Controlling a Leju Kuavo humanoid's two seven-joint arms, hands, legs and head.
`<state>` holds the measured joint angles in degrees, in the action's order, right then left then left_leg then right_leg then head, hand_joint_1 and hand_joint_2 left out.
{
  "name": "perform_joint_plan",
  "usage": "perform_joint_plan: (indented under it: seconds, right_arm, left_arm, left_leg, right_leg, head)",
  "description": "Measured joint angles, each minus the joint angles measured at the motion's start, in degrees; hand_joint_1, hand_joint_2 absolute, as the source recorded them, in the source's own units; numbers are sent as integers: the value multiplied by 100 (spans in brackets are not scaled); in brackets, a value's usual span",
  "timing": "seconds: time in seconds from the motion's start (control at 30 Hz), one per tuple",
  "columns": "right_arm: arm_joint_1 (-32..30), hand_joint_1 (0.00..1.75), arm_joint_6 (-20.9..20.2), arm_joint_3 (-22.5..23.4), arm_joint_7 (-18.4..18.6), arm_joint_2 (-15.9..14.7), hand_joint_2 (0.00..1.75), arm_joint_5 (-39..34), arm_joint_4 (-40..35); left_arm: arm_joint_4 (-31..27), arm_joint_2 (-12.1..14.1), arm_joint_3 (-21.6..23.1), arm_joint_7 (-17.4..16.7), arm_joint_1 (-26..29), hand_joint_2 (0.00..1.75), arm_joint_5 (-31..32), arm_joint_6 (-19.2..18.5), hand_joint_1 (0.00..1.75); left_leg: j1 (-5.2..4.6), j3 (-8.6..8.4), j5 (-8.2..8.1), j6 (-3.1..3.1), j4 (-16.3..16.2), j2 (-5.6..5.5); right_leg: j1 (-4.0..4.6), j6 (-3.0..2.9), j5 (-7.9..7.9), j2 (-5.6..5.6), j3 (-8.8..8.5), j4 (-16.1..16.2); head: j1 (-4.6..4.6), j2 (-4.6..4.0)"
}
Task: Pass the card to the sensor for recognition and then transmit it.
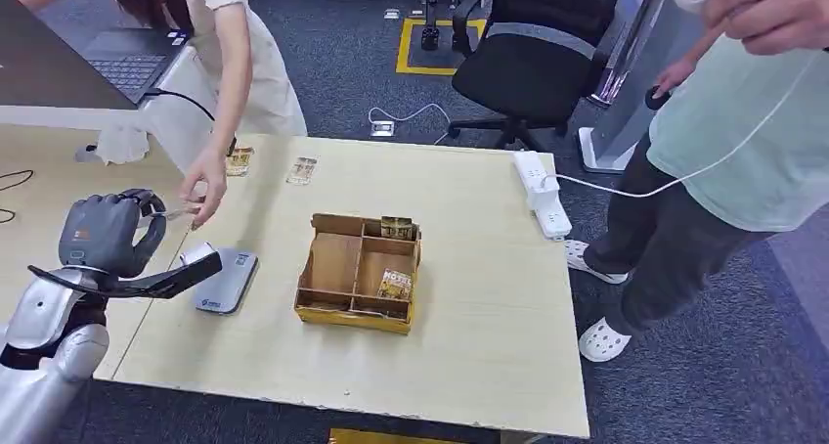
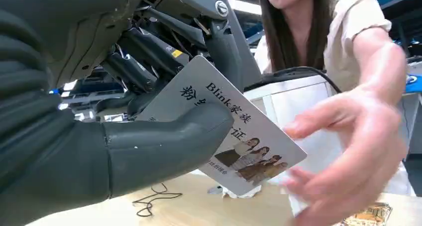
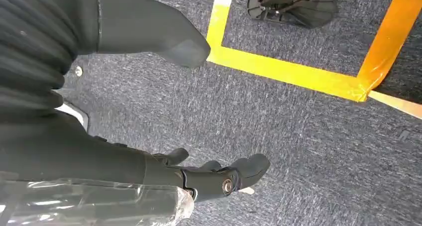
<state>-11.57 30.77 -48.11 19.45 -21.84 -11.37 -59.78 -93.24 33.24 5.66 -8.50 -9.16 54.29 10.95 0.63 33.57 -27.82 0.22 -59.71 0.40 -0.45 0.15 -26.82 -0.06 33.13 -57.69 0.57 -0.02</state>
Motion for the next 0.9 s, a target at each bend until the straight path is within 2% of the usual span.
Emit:
perform_joint_plan:
  seconds: [0.47, 0.7, 0.8, 0.9]
  right_arm:
    - [-26, 0, -48, 42, 11, 9, 175, 92, 0]
    - [-57, 0, -103, 116, 15, 22, 175, 157, 2]
    - [-63, 0, -103, 127, 17, 28, 175, 160, 11]
    - [-87, 0, -103, 160, 63, 37, 175, 184, 7]
  left_arm:
    - [2, 0, 0, 15, 2, 175, -15, 7, 175]
    - [2, 32, 0, 308, 49, 175, -107, 149, 175]
    - [2, 57, 0, 319, 74, 175, -149, 166, 175]
    - [2, 66, 0, 385, 127, 175, -149, 43, 175]
  left_leg:
    - [0, 2, 0, 0, 0, 0]
    - [0, 3, 0, 0, 0, -1]
    - [0, 3, 0, 0, 0, -1]
    - [0, 4, 0, 0, 0, -1]
  right_leg:
    - [0, 0, 0, 0, 1, 0]
    - [0, 0, 0, 0, 1, 0]
    - [0, 0, 0, 0, 1, 0]
    - [0, 0, 0, 0, 1, 0]
  head:
    - [0, 0]
    - [-2, 0]
    - [0, 0]
    - [0, 0]
